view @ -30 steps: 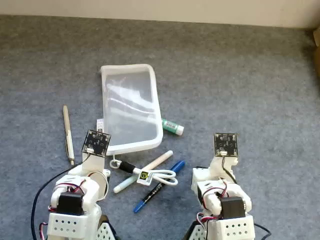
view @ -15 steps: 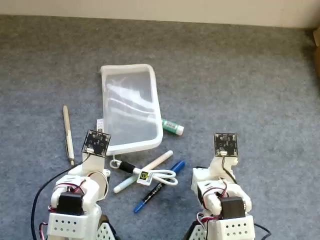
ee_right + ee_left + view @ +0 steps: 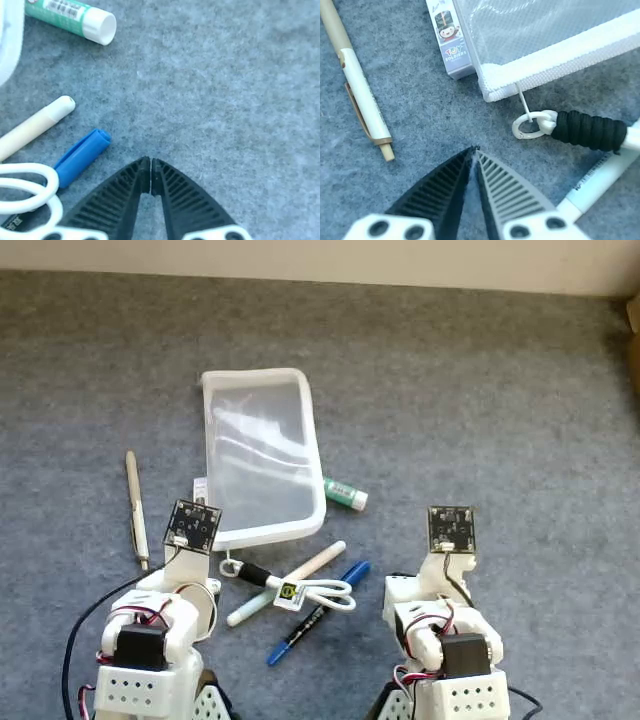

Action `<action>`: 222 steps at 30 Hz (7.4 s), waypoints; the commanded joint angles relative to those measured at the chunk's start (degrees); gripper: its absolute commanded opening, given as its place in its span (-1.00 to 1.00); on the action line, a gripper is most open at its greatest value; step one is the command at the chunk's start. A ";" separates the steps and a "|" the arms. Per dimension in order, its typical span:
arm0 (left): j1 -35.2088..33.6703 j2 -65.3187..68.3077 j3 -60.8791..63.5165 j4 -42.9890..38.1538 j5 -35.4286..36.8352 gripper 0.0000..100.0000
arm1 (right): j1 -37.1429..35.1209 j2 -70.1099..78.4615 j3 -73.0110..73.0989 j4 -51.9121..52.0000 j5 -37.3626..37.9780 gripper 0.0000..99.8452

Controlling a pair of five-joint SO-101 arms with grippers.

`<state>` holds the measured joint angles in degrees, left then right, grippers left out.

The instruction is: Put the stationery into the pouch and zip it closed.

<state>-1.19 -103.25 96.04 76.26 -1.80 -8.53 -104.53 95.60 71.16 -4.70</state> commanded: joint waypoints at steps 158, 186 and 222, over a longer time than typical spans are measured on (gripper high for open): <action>-32.92 -1.01 1.10 -14.77 0.18 -0.99 | -47.60 92.09 -54.02 -29.58 16.53 -0.70; -30.37 -1.10 -1.45 -14.51 0.26 -0.59 | -44.00 69.67 -48.04 -23.87 16.44 -0.99; -2.15 -1.10 -7.78 -14.33 4.57 -0.45 | -37.23 52.88 -39.69 -23.69 11.16 -0.99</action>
<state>-4.18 -103.78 86.73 67.03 2.07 -46.59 -49.49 56.66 47.16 6.90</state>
